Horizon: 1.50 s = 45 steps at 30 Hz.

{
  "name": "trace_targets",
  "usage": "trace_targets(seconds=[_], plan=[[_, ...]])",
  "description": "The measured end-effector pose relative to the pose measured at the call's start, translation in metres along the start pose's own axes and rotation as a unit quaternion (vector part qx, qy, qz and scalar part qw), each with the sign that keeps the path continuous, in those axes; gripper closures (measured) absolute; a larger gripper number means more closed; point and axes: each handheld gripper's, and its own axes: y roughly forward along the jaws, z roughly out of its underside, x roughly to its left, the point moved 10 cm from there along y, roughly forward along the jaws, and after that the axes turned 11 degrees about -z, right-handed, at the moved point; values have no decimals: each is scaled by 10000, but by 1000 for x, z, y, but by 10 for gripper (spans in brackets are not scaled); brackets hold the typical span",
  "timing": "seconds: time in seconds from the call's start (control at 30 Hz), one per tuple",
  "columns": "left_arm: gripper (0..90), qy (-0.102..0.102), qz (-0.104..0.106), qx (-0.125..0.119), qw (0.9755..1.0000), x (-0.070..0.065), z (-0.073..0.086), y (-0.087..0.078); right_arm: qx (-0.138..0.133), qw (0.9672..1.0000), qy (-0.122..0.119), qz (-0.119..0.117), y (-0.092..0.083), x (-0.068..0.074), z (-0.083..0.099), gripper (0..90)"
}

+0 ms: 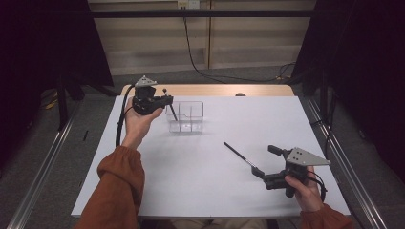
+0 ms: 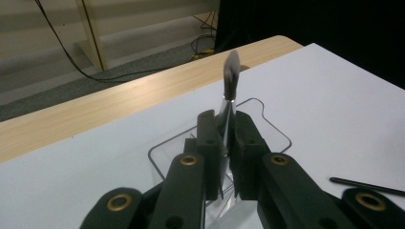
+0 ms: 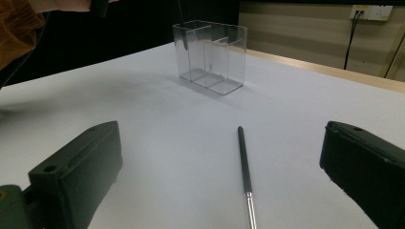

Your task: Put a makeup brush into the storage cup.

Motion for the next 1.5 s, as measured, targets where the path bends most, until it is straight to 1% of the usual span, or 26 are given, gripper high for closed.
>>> trace_targets(seconds=[0.07, 0.13, 0.2, 0.3, 0.33, 0.37, 0.4, 0.43, 0.57, 0.63, 0.67, 0.7, 0.73, 0.8, 0.93, 1.0, 1.03, 1.13, 1.17, 1.2, 1.27, 1.3, 1.37, 1.4, 1.47, 1.5], plan=[[839, 1, 10, 5, 10000, 0, 2, 0, -2, 10000, 3, 4, 0, 0, 0, 2], [839, -65, 15, -37, 10000, 1, 2, 0, -7, 10000, -1, 0, 0, 0, 0, 2], [839, 4, -12, -34, 10000, 0, 4, 0, -12, 10000, -1, -14, 0, 1, 0, 3], [838, 29, -26, -35, 10000, -1, 4, 1, -2, 10000, 2, -8, 1, 1, 0, 3], [839, 15, 8, -37, 10000, -2, 4, 1, -2, 10000, 2, -5, 1, 1, 0, 4], [839, 23, 19, -15, 10000, -1, 5, 2, -7, 10000, -1, -7, 1, 1, 0, 3], [838, 87, -17, 15, 10000, 0, 6, 3, -12, 10000, -4, -10, 0, 1, 0, 3], [838, 49, 30, 27, 10000, -1, 7, 4, -11, 10000, -4, -10, 0, 1, 0, 3], [836, 135, 16, 79, 9999, -2, 9, 6, 0, 10000, 3, -17, 1, 1, 0, 3], [832, 123, 14, 110, 9999, -2, 10, 7, 5, 10000, 2, -25, 0, 1, 0, 3], [828, 80, 28, 98, 9999, -2, 10, 8, 15, 10000, 3, -27, 0, 1, 1, 3], [813, 87, 11, 82, 9999, -1, 10, 9, 13, 10000, 2, -25, 0, 1, 1, 3], [786, 90, 44, 104, 9999, -2, 10, 9, -3, 10000, 7, -28, 0, 1, 0, 3], [701, 56, 9, 122, 9999, -1, 11, 9, -8, 10000, 2, -26, 0, 1, 0, 3], [504, 20, -31, 106, 9999, 0, 11, 8, 4, 10000, 1, -39, 0, 1, 0, 3], [424, 36, -139, 84, 9999, 2, 12, 9, 6, 10000, 0, -39, 0, 1, 0, 3], [408, 45, -151, 77, 9998, 2, 12, 8, 5, 10000, 0, -39, 0, 1, 0, 3], [298, -10, -228, 11, 9997, 5, 11, 8, 2, 10000, 2, -34, 0, 1, 0, 3], [276, 17, -248, 3, 9997, 6, 11, 8, 4, 10000, 3, -31, 0, 1, 0, 3], [245, 22, -240, -11, 9997, 7, 12, 8, 5, 10000, 2, -30, 0, 1, 0, 3], [186, -48, -241, -41, 9997, 7, 12, 8, 3, 10000, -1, -30, 0, 1, 0, 3], [146, -55, -199, -59, 9998, 6, 12, 8, -3, 10000, 3, -31, 0, 1, 0, 3], [131, -34, -175, -114, 9998, 6, 13, 7, -7, 10000, 5, -32, 0, 1, 0, 3], [110, -65, -128, -107, 9998, 5, 14, 7, -9, 10000, 8, -33, 0, 1, 0, 4], [59, -37, -197, -130, 9997, 6, 15, 6, -7, 10000, 8, -31, 0, 1, 0, 3], [45, -54, -190, -176, 9997, 7, 16, 5, -6, 10000, 6, -34, 0, 1, 0, 3]])
